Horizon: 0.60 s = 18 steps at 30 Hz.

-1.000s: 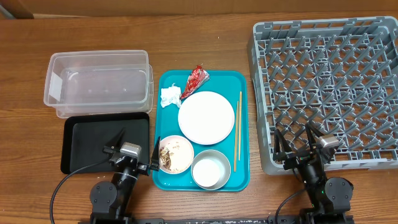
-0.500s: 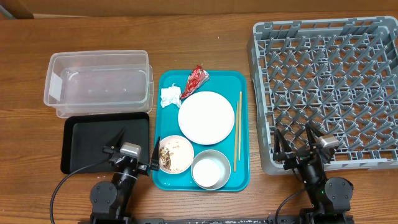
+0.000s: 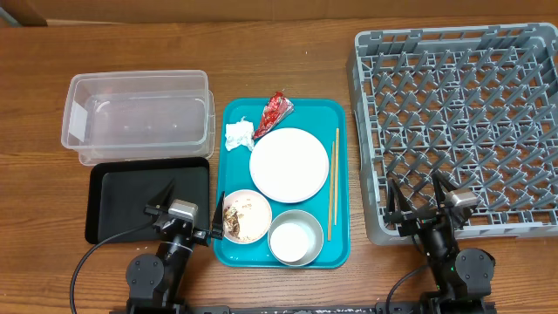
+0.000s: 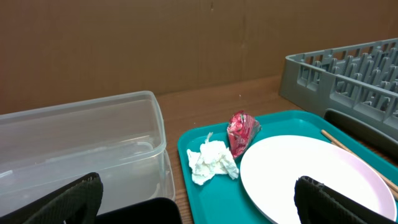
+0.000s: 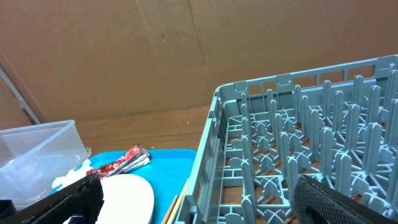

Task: Sort waste into correct bins and load items into the dishwasher

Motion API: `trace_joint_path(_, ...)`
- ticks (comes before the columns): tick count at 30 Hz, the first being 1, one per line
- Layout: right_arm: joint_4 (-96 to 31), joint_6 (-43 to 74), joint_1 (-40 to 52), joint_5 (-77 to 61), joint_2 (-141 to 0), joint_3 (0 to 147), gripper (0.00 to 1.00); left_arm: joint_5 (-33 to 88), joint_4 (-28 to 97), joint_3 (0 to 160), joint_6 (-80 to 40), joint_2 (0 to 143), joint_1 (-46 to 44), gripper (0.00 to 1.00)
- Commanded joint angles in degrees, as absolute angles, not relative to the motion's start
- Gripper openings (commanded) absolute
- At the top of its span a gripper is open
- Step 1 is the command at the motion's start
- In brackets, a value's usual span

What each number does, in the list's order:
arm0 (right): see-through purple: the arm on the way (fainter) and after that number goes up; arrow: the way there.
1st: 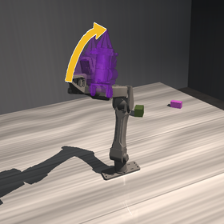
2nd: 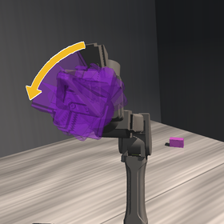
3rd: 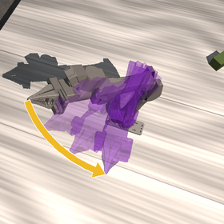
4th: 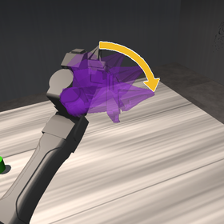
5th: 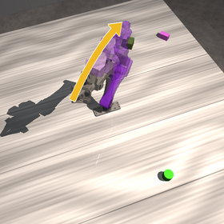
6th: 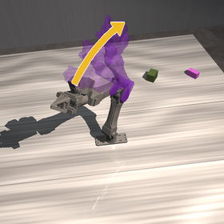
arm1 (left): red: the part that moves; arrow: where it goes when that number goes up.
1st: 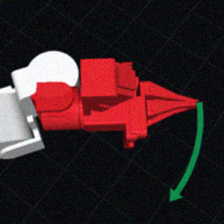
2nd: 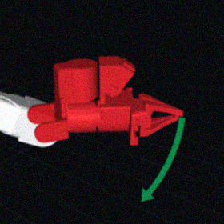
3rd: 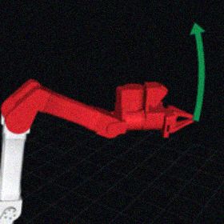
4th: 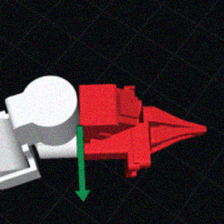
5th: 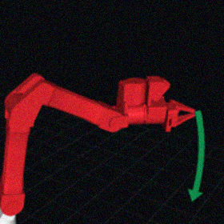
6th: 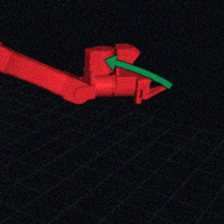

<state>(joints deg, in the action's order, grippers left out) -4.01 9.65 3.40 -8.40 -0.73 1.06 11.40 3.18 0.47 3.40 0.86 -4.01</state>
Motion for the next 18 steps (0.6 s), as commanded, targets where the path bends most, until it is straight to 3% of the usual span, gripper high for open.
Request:
trace_joint_path(1,-3.90,8.97,3.29,-7.09,-0.23,0.45,1.00,12.10,2.96,0.27,3.84,0.32,-3.77,1.00)
trace_joint_path(5,-3.70,8.99,3.29,-7.09,-0.23,0.45,1.00,12.21,3.16,0.27,2.55,0.32,-3.77,1.00)
trace_joint_path(13,4.84,9.06,3.29,-12.34,-0.23,1.04,1.00,13.76,-2.04,0.60,-11.07,0.32,-3.77,1.00)
trace_joint_path(18,0.58,11.18,3.29,-14.22,-0.23,7.57,1.00,18.02,-2.98,6.00,-11.77,0.32,-3.77,1.00)
